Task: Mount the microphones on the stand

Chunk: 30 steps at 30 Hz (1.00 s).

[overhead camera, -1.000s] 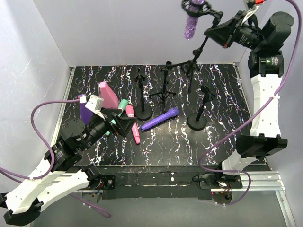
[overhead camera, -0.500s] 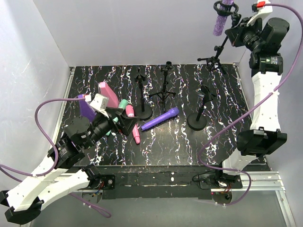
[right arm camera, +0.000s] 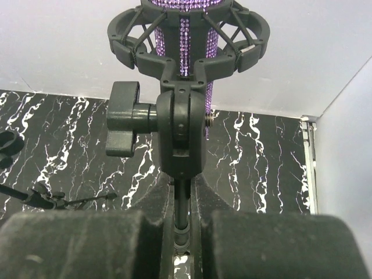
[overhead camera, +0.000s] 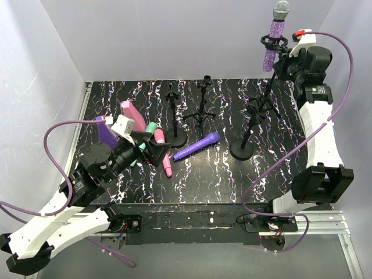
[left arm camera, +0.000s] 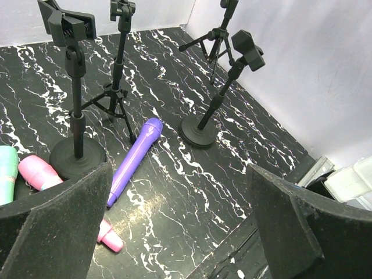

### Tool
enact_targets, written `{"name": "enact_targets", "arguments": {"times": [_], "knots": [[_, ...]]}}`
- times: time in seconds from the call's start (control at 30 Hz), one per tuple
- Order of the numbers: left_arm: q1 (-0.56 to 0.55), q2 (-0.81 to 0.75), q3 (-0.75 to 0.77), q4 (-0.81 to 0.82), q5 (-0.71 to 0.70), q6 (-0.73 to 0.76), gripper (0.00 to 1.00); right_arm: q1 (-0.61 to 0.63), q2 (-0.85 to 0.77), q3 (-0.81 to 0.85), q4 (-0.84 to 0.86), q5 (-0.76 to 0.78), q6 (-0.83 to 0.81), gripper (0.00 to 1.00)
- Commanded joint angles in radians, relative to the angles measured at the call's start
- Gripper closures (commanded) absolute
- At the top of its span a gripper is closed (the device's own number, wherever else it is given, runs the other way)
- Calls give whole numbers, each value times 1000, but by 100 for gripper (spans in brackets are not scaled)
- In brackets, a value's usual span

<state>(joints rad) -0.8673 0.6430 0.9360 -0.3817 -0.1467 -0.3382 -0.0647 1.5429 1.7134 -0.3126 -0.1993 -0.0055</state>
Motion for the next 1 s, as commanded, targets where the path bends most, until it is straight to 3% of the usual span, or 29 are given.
{"name": "enact_targets", "arguments": {"times": [0.0,0.23,0.6,0.97], "knots": [[-2,17,21,18,15,15,2,12,-112,-108,347,97,-1,99],[-2,23,26,6,24,7,2,8,-76,-250,591,-61,30,99],[-2,70,47,-6,25,-5,2,2,-58,-478,938,-9,-85,99],[-2,101,41,17,35,-12,2,-20,-50,-552,1021,21,-126,99]]}}
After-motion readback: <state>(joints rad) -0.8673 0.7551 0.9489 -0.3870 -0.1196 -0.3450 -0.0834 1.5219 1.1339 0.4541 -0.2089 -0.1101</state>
